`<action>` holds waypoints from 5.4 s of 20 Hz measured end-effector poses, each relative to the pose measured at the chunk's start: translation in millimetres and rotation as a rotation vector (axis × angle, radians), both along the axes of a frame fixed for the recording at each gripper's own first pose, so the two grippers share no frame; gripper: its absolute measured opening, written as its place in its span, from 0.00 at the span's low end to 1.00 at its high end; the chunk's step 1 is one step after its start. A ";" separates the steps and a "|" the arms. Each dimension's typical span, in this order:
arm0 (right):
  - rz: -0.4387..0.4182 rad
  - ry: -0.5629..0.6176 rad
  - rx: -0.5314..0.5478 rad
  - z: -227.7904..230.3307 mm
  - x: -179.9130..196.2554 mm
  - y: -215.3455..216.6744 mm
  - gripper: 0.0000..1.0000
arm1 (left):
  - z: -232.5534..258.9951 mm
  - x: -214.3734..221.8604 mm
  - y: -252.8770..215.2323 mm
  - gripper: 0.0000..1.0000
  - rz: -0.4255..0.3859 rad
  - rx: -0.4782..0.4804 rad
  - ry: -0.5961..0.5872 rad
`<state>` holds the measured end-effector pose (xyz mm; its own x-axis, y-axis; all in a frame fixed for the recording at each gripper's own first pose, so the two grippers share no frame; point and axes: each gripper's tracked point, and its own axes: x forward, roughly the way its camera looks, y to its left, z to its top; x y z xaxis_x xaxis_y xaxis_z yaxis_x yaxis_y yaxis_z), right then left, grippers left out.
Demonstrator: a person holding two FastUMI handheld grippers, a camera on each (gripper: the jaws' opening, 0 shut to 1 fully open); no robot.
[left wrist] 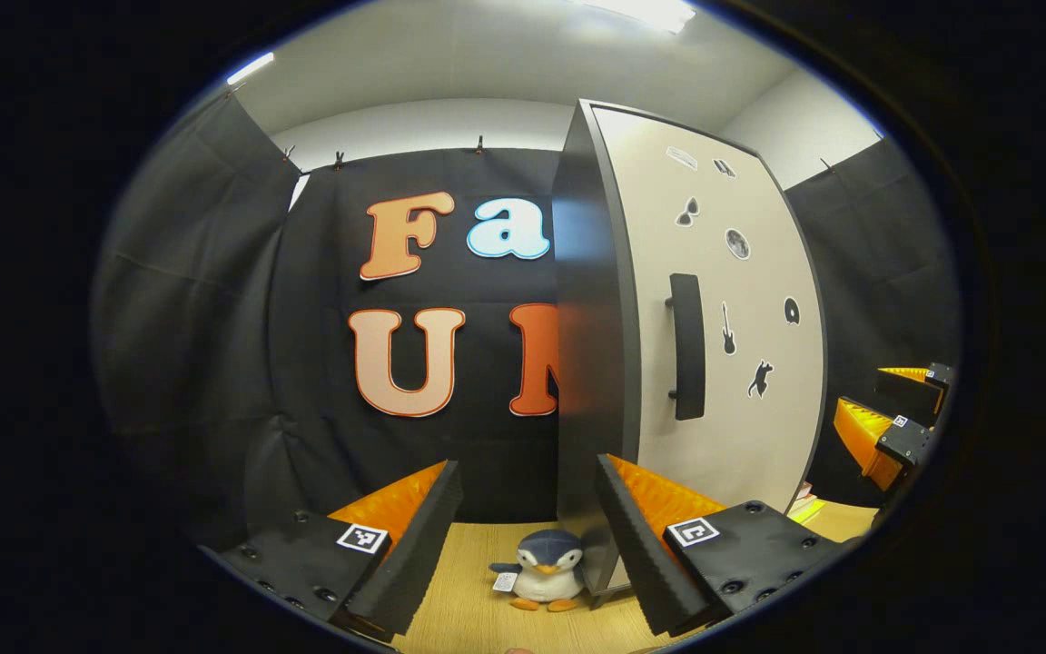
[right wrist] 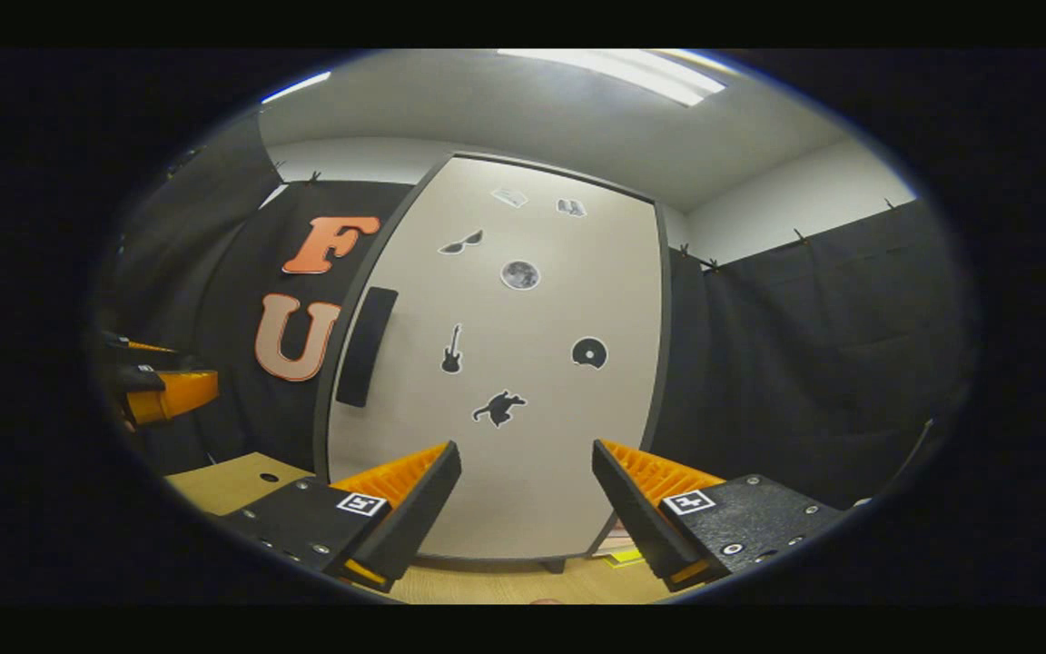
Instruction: Open the cabinet door with the right hand, grasp the bottle in the cabinet with the left hand and place it on the coaster, then close the cabinet door with the right hand.
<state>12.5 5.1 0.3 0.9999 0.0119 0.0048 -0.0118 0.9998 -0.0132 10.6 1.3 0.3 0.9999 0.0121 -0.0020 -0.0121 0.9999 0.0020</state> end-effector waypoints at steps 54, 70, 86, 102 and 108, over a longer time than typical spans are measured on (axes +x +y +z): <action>0.181 0.190 0.277 26.1 117.6 163.1 0.36 | -19.4 -4.4 73.5 0.93 0.095 -0.020 0.017; 0.220 0.189 0.268 28.2 109.1 161.4 0.25 | -26.4 15.4 76.6 0.93 0.062 -0.016 0.032; 0.301 0.166 0.291 37.3 73.6 144.2 0.21 | -32.7 27.4 53.5 0.93 0.045 -0.017 0.018; 0.396 0.170 0.338 32.7 66.2 134.4 0.18 | -37.1 35.7 15.7 0.93 0.011 -0.022 0.012; 0.413 0.177 0.377 30.4 62.1 129.7 0.22 | -41.7 42.9 -10.6 0.93 -0.048 -0.041 0.016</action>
